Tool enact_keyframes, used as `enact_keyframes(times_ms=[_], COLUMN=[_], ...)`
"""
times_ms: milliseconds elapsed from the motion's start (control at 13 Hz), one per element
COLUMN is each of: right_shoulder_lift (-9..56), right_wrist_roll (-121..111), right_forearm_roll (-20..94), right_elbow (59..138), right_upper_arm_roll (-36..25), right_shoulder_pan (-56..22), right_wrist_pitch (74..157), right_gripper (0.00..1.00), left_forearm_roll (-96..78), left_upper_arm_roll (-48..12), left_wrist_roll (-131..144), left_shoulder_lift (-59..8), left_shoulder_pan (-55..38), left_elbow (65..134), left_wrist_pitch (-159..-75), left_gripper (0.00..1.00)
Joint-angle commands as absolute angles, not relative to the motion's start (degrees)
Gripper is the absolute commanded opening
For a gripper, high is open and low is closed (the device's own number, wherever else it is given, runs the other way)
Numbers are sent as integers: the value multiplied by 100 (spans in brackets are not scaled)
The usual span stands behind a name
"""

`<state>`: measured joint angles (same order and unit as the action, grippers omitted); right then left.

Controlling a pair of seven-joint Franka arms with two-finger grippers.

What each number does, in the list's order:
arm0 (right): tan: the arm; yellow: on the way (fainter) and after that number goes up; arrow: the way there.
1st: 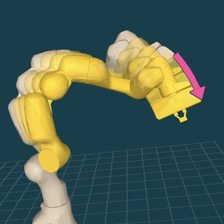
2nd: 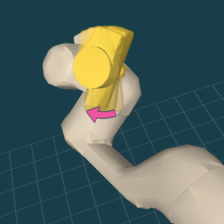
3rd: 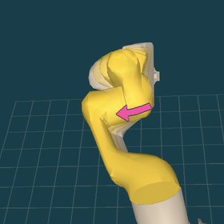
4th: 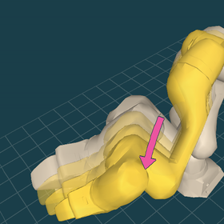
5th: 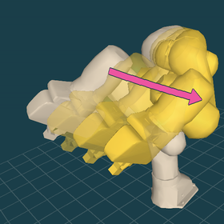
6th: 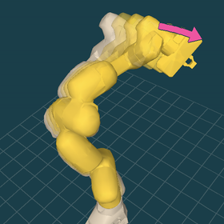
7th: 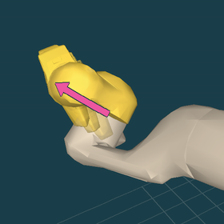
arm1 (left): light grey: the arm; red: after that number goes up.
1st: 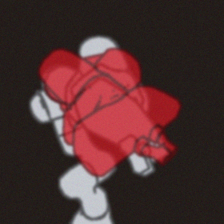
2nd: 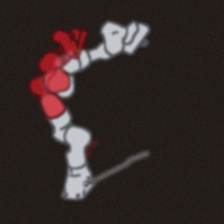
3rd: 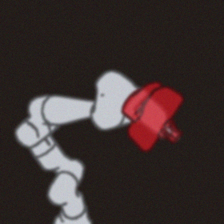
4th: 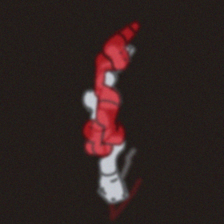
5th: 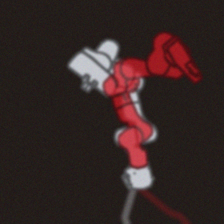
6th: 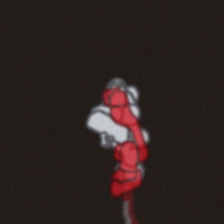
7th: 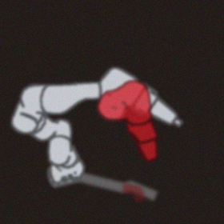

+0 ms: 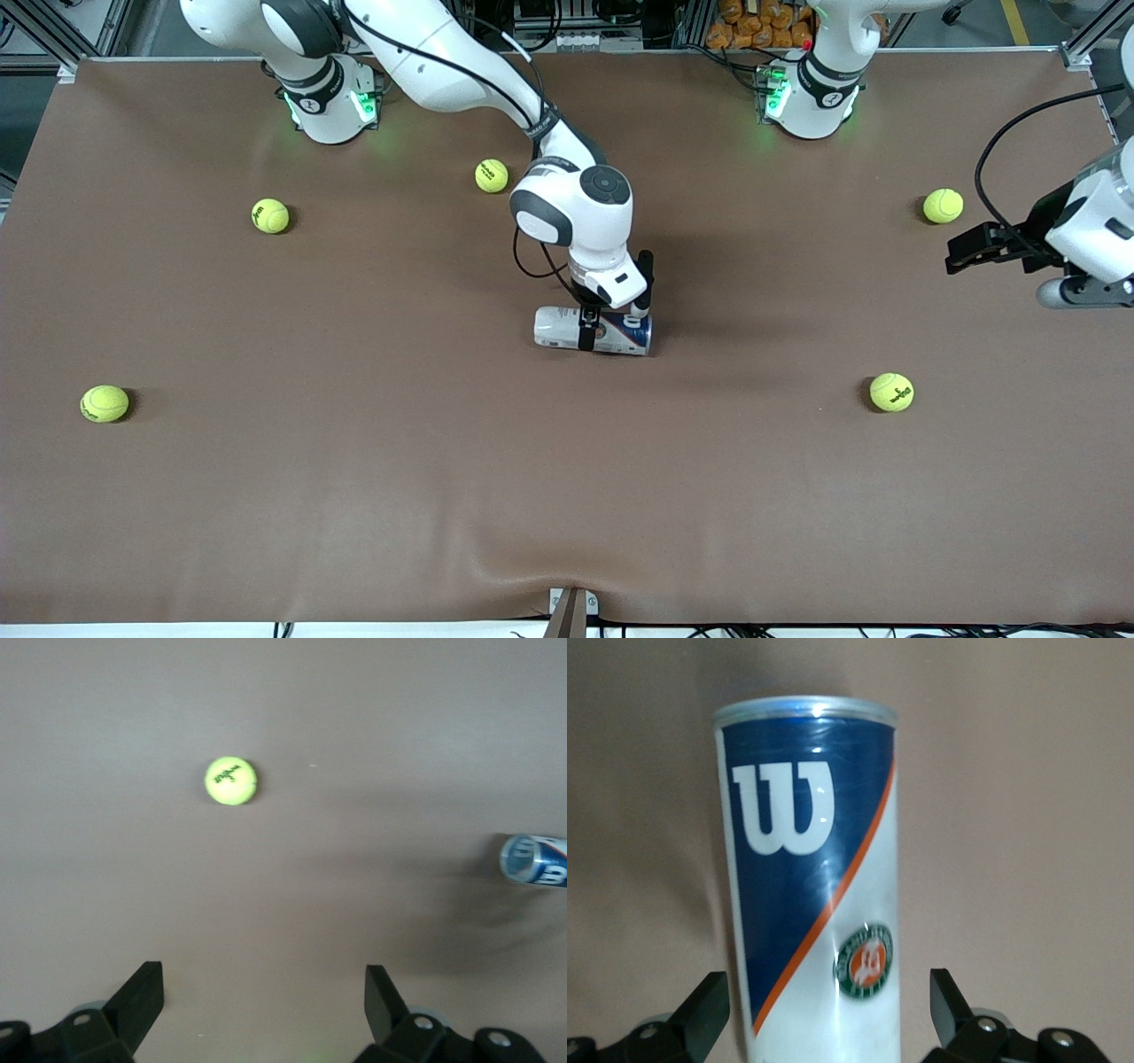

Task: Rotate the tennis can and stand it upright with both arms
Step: 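Lay the can down, open the right gripper while the left gripper reaches it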

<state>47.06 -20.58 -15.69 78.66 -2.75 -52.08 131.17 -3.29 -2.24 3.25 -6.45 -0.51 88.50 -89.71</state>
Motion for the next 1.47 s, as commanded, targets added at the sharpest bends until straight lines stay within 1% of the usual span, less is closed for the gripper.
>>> enact_keyframes(times_ms=[0,232,386,618,926,1158,1389], right_shoulder_lift=[4194,3798,3508,3104,2410,1909,1513], right_wrist_roll=[-1978,-1960,-1672,-1223,-565,-133,-61], right_forearm_roll=[-1215,-818,-748,-712,-703,-327,-150], right_elbow=[7980,7980,7989,8016,8042,8042,8042], right_upper_arm_roll=[-229,-264,-255,-255,-255,-272,-264], right_shoulder_pan=[-5186,-4993,-4555,-3861,-3078,-2603,-1814], right_wrist_pitch=[12544,11990,11831,11647,10883,10181,9310], right_gripper=[100,100,100,100,100,100,100], left_forearm_roll=[-1611,-2721,-3660,-4428,-4886,-5097,-5037], left_upper_arm_roll=[-185,-185,-185,-202,-640,-852,-853], left_wrist_roll=[62,-78,-307,-624,-773,-773,-808], left_shoulder_lift=[-1009,-1606,-2054,-2635,-3479,-3621,-3630], left_shoulder_pan=[105,325,526,422,387,291,-60], left_elbow=[8754,8737,8728,8754,8807,8973,9052], left_wrist_pitch=[-8895,-8912,-8912,-8947,-8956,-8974,-9105], left_gripper=[100,100,100,100,100,100,100])
